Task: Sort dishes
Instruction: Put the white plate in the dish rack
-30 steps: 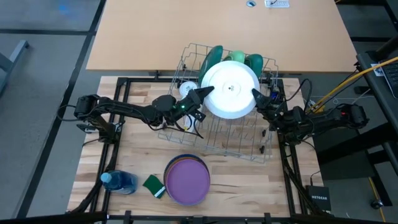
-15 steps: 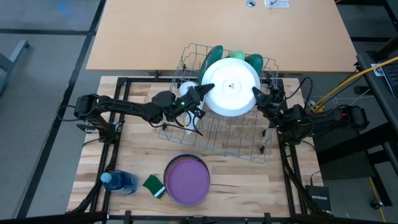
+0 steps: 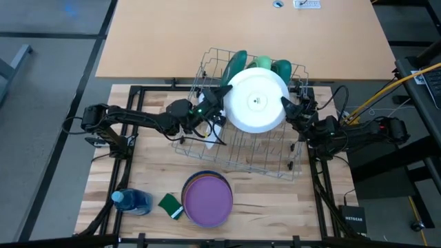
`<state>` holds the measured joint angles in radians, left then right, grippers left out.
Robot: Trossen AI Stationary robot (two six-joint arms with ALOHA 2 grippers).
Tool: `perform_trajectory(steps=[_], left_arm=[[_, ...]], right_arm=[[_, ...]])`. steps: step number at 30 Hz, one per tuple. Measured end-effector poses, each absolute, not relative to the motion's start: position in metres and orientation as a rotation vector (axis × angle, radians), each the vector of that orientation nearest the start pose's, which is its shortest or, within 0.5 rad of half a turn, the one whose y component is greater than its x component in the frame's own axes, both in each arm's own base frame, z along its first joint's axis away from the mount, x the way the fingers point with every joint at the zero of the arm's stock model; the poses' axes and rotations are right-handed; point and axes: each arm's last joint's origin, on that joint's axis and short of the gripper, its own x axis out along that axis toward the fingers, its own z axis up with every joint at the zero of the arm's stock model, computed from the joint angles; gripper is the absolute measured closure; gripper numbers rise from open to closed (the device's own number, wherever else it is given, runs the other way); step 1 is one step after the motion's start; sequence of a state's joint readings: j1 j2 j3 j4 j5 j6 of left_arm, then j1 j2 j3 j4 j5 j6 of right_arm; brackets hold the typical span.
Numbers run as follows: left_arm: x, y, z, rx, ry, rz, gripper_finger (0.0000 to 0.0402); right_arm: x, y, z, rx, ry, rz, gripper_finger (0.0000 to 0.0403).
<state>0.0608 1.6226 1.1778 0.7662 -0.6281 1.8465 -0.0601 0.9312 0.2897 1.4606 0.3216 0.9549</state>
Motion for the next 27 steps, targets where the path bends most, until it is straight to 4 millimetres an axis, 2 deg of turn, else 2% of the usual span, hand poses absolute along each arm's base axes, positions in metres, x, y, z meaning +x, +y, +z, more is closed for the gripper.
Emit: perform_trajectory(steps=[14, 27], left_arm=[[0.3655, 0.0392, 0.3434, 1.535, 0.389, 0.783, 0.0172], [0.3659, 0.0439, 0.3407, 1.467, 0.380, 0.787, 0.0176]], right_arm=[[0.1576, -0.0192, 0.2869, 0.985, -0.951, 0.032, 0.0360], [0.1615, -0.0194, 0.2835, 0.989, -0.899, 0.008, 0.0360]])
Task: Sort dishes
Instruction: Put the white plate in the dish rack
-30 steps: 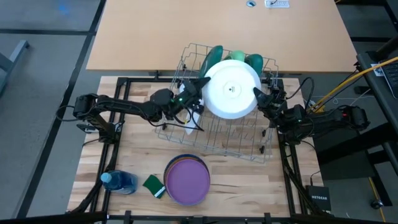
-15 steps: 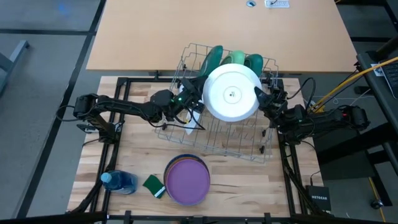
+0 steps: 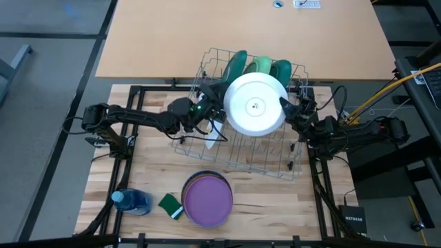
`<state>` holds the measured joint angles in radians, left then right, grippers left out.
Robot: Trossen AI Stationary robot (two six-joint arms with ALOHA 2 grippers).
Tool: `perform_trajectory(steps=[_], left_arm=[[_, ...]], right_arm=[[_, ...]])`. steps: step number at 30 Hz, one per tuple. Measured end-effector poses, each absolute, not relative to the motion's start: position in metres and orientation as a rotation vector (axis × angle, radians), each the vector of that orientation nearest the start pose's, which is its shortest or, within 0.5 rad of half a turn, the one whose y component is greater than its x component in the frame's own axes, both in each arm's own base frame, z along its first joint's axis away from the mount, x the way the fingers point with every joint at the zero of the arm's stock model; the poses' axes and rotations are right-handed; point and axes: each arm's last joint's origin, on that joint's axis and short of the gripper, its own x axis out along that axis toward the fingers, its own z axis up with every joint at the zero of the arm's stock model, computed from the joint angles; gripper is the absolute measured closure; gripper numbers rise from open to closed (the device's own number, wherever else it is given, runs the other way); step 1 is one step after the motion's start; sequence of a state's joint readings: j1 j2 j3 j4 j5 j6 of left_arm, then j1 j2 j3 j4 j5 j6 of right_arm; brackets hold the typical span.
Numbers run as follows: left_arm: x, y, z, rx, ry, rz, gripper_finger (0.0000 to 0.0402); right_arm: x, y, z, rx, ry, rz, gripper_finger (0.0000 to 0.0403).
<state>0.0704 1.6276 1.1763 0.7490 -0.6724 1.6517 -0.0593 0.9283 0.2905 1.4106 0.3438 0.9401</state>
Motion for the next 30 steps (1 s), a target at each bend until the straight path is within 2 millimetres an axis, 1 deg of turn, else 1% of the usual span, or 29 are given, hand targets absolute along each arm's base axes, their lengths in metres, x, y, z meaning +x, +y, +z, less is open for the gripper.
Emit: perform_trajectory(steps=[9, 16, 25, 30], left_arm=[[0.363, 0.055, 0.343, 1.359, 0.332, 0.842, 0.0176], [0.363, 0.055, 0.344, 1.337, 0.325, 0.853, 0.0177], [0.362, 0.055, 0.344, 1.301, 0.369, 0.900, 0.0177], [0.362, 0.055, 0.342, 1.263, 0.371, 0.898, 0.0176]], right_arm=[[0.163, -0.020, 0.282, 0.984, -0.877, -0.021, 0.0360], [0.163, -0.020, 0.282, 0.977, -0.888, -0.031, 0.0360], [0.161, -0.020, 0.284, 0.946, -0.922, -0.036, 0.0360], [0.162, -0.020, 0.282, 0.943, -0.896, -0.043, 0.0360]])
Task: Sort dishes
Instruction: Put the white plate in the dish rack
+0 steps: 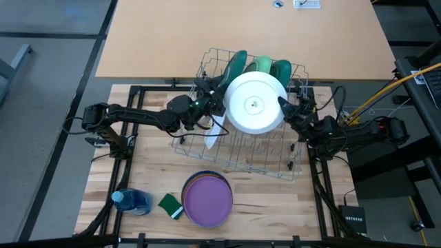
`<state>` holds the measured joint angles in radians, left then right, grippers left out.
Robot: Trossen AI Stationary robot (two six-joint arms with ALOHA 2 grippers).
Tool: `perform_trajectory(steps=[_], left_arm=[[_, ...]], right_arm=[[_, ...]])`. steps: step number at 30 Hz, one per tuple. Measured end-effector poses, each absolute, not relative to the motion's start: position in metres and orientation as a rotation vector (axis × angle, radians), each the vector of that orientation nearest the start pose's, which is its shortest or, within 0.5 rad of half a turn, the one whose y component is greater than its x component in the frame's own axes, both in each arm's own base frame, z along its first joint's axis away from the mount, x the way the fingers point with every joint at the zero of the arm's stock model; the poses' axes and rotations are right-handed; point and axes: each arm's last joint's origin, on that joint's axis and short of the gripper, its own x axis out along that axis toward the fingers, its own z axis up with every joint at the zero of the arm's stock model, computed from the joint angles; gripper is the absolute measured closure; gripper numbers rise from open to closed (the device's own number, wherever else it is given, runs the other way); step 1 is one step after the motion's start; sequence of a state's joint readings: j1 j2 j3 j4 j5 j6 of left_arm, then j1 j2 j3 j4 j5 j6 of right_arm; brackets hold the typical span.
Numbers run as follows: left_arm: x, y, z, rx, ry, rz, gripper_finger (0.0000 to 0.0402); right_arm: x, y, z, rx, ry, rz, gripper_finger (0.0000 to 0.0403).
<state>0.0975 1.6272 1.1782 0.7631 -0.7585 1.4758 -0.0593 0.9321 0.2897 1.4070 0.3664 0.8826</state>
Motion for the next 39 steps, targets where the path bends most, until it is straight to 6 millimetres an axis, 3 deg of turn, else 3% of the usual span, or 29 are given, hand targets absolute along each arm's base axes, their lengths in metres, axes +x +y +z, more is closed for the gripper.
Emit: perform_trajectory(steps=[15, 25, 39], left_arm=[[0.359, 0.056, 0.349, 1.229, 0.323, 0.959, 0.0176], [0.354, 0.057, 0.354, 1.279, 0.423, 1.065, 0.0176], [0.354, 0.058, 0.354, 1.275, 0.426, 1.069, 0.0176]], right_arm=[[0.161, -0.021, 0.283, 0.950, -0.915, -0.064, 0.0360], [0.158, -0.020, 0.286, 0.940, -0.952, -0.049, 0.0360], [0.131, -0.019, 0.303, 0.860, -1.037, -0.031, 0.0360]])
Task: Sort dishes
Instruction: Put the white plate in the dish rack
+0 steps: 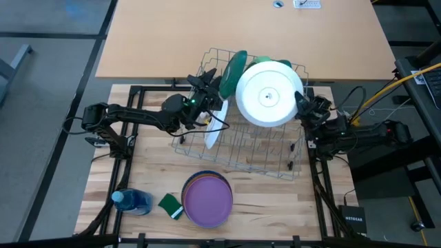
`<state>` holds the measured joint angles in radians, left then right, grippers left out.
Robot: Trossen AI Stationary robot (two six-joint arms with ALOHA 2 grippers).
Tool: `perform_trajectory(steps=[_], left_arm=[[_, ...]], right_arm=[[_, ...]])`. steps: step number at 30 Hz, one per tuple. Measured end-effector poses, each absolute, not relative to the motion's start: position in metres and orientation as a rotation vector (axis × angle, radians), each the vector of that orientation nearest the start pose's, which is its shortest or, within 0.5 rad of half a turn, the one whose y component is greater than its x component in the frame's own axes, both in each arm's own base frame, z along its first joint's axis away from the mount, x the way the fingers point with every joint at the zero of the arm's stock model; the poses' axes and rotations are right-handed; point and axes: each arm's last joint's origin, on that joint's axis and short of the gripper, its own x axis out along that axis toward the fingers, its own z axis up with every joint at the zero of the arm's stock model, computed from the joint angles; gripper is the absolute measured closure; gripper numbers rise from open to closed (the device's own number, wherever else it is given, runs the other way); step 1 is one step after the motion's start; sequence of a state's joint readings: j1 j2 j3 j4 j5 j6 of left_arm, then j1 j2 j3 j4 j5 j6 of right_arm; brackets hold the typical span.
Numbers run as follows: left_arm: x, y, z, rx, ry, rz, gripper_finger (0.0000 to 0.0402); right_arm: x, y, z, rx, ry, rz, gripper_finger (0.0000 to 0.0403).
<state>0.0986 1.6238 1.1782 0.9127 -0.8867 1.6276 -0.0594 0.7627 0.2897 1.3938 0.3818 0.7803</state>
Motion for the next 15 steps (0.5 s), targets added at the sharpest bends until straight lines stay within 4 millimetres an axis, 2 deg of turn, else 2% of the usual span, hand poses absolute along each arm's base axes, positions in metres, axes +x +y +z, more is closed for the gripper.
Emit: perform_trajectory(steps=[6, 15], left_arm=[[0.354, 0.058, 0.354, 1.275, 0.425, 1.070, 0.0176], [0.354, 0.058, 0.354, 1.272, 0.424, 1.071, 0.0176]], right_arm=[[0.114, -0.018, 0.310, 0.797, -1.061, -0.055, 0.0360], [0.077, -0.016, 0.322, 0.631, -1.161, -0.130, 0.0360]])
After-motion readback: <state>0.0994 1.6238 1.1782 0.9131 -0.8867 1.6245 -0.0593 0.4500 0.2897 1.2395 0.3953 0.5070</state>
